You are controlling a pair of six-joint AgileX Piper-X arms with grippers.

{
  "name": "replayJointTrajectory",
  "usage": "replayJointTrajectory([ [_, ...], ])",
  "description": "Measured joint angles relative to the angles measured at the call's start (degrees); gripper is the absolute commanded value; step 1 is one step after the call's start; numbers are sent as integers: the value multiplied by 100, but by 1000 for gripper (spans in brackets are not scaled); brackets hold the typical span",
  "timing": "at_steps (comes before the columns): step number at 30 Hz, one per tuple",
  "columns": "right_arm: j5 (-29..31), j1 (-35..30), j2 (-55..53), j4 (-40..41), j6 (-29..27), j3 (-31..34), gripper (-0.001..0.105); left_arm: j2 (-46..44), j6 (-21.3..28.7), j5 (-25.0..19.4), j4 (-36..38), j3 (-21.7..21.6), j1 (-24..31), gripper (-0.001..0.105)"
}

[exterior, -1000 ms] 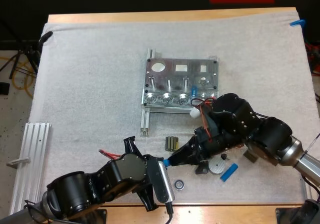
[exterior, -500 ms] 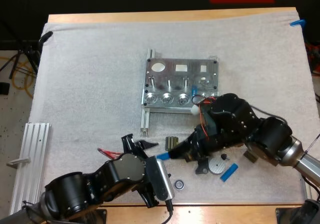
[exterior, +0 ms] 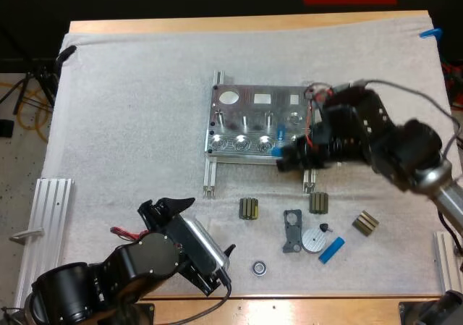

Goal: Load cells from left to right

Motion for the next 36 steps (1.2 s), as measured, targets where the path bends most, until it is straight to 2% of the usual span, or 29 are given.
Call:
replayJointTrajectory([
  [6, 951, -191, 899, 469, -632, -748, 0, 0, -432, -289, 8, 0, 63, 93],
  [10, 1353, -191, 1567, 810, -941, -1247, 0, 0, -482, -320, 8, 0, 564, 93],
  [13, 1652, -191, 1983, 952, -1102, -1501, 0, 0, -289, -317, 8, 0, 1079, 93],
  [15, 1687, -191, 2197, 1029, -1206, -1639, 0, 0, -17, -139, 8, 0, 1404, 93],
  [17, 1733, -191, 2385, 1056, -1312, -1729, 0, 0, 463, 106, 8, 0, 1758, 93],
  [21, 1894, -191, 2582, 1100, -1347, -1744, 0, 0, 1008, 572, -58, 0, 2205, 93],
  [23, 2000, -191, 2710, 1105, -1395, -1744, 0, 0, 1254, 1071, -213, 0, 2403, 93],
  [26, 2040, -191, 2828, 1105, -1412, -1744, 0, 0, 1370, 1463, -422, 0, 2564, 93],
  [36, 2026, -350, 3021, 1121, -1506, -1744, 0, 0, 1381, 1746, -587, 0, 2593, 93],
])
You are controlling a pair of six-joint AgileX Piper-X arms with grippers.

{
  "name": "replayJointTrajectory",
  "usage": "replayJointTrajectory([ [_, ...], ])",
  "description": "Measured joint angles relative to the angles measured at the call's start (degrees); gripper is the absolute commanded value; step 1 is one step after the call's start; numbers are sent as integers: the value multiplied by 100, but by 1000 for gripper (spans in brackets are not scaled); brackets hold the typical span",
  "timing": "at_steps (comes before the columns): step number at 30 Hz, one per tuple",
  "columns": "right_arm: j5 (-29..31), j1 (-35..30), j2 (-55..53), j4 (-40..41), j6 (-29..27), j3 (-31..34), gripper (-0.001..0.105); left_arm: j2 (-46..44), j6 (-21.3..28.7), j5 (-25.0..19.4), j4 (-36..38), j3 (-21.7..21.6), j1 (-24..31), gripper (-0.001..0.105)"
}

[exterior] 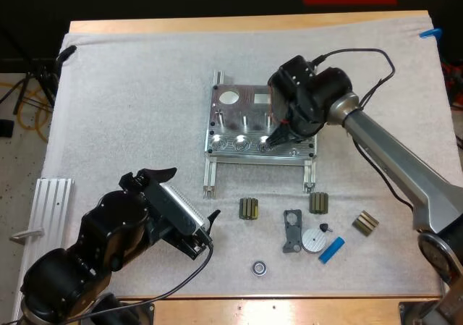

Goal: Load cells from left to right

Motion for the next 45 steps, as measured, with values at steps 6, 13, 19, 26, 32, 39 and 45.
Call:
replayJointTrajectory([
  [6, -387, -185, 15, -20, -57, 0, 0, 0, 0, 249, -15, 0, 0, 93],
  [13, -504, -188, 184, -51, -57, -11, 0, 0, 0, 249, -12, 0, 0, 93],
  [19, -517, -188, 250, -67, -57, -11, 0, 0, 0, 249, -12, 0, 0, 93],
  [26, -517, -188, 250, -279, -57, -11, 0, 0, 0, 249, -12, 0, 0, 93],
  [32, -517, -188, 314, -288, -57, -37, 0, 0, 0, 249, -12, 0, 0, 93],
  [39, -321, -188, 314, -243, -57, -37, 0, 0, 0, 263, -12, 0, 0, 93],
  [45, -315, -188, 314, -129, -63, -37, 0, 0, 0, 276, -12, 0, 0, 93],
])
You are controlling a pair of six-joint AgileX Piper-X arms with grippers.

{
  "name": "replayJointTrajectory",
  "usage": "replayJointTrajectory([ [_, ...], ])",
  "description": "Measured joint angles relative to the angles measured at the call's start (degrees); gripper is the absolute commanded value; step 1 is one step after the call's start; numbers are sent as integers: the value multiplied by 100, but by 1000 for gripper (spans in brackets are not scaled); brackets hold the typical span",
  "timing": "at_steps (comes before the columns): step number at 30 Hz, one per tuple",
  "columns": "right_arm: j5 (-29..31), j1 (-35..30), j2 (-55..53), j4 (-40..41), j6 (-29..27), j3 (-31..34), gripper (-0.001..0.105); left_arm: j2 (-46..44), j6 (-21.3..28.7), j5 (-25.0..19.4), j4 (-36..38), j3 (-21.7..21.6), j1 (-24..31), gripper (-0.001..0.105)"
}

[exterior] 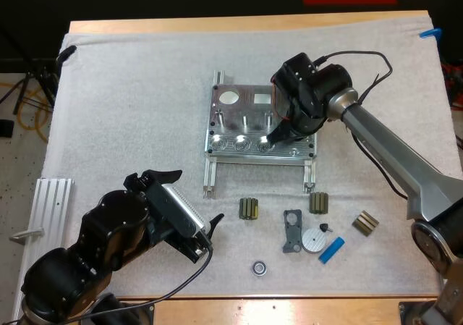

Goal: Load cells from left to right

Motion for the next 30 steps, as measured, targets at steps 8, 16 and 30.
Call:
replayJointTrajectory([
  [8, 0, 0, 0, 57, 0, 0, 0, 0, 0, 0, 0, 0, 0, 93],
  [16, 0, 0, 0, 135, 0, 0, 0, 0, 0, 0, 0, 0, 0, 93],
  [30, -13, 0, 0, 233, 0, 0, 0, 0, 0, 0, 0, 0, 0, 93],
])
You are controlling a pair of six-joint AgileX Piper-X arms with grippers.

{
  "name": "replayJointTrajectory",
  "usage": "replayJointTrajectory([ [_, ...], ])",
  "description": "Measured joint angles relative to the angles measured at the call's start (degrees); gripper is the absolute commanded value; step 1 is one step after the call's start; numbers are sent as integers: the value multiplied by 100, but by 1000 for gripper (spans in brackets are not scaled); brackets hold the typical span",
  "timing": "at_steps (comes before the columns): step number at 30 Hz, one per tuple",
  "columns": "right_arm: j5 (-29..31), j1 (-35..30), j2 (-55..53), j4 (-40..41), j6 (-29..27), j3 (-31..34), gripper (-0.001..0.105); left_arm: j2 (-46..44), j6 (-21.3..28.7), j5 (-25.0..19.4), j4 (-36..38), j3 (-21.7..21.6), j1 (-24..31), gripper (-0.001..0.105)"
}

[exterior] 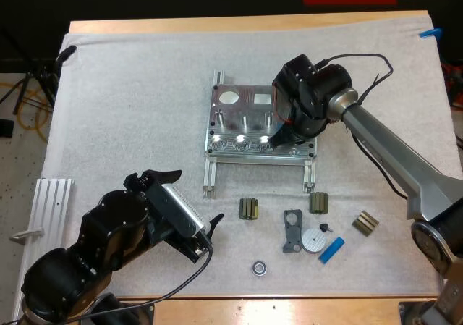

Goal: Load cells from left to right

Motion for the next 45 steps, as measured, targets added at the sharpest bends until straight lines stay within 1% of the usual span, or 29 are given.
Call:
replayJointTrajectory([
  [2, -72, 0, 0, -30, 0, 0, 0, 0, 0, 0, 0, 0, 0, 93],
  [19, -73, 0, 87, -136, 14, -27, 0, 0, 0, 0, 0, 0, 0, 93],
  [22, -54, 0, 87, -252, 129, -27, 0, 0, 0, 0, 0, 0, 0, 93],
  [27, 116, 0, 87, -693, 226, -41, 0, 0, 0, 0, 0, 0, 0, 93],
  [39, 219, 0, -102, -400, 260, -17, 0, 0, 0, 0, 0, 0, 0, 93],
  [45, 184, 0, -110, -430, 257, 115, 0, 0, 0, 0, 0, 0, 0, 93],
])
